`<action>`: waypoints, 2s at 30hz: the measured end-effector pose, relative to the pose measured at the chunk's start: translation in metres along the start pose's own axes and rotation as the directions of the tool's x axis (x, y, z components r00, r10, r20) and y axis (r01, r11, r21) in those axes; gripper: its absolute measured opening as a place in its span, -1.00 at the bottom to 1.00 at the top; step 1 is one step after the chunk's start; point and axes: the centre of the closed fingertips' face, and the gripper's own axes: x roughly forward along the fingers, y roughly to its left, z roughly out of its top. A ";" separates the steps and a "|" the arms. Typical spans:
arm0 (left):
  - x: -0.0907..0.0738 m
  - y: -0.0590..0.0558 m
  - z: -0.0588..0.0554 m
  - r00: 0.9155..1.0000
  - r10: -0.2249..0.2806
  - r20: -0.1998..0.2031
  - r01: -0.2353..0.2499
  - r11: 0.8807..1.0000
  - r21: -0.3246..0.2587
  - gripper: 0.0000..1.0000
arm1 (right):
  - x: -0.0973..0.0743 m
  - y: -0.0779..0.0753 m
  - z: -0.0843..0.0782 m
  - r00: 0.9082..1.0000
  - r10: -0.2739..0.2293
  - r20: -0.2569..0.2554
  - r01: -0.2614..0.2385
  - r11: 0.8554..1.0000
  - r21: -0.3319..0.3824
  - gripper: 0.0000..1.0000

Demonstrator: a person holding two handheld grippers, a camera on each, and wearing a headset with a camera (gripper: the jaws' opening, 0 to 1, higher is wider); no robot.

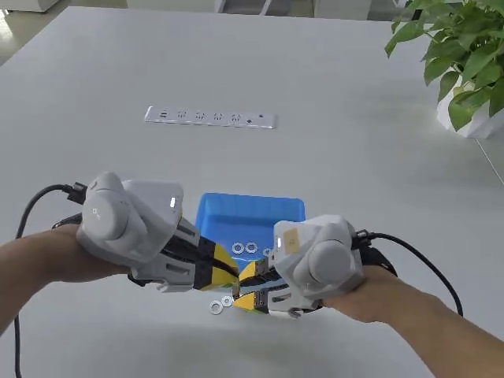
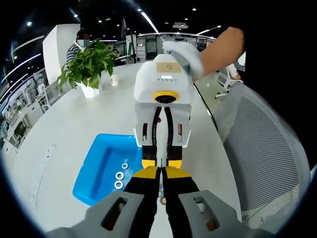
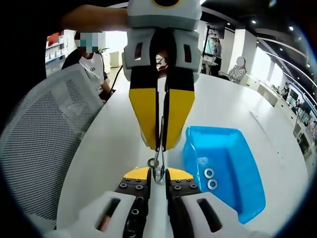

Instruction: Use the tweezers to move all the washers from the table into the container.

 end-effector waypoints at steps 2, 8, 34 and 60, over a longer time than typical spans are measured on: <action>0.000 0.000 0.000 1.000 0.001 -0.002 -0.001 1.000 0.001 -0.88 | 0.000 0.001 0.000 1.000 0.001 -0.001 -0.001 1.000 -0.002 -0.79; 0.000 0.001 -0.002 1.000 0.004 -0.007 -0.004 1.000 -0.002 -0.88 | 0.001 0.000 0.000 1.000 -0.002 -0.002 0.002 1.000 -0.005 -0.80; 0.002 0.001 -0.004 1.000 -0.003 -0.025 0.003 1.000 -0.011 -0.87 | 0.000 0.001 -0.001 1.000 -0.011 0.002 0.011 1.000 0.002 -0.83; -0.004 0.000 -0.001 1.000 0.020 -0.005 -0.021 0.999 -0.042 -0.79 | -0.003 0.001 0.003 1.000 -0.007 0.012 0.007 1.000 -0.002 -0.83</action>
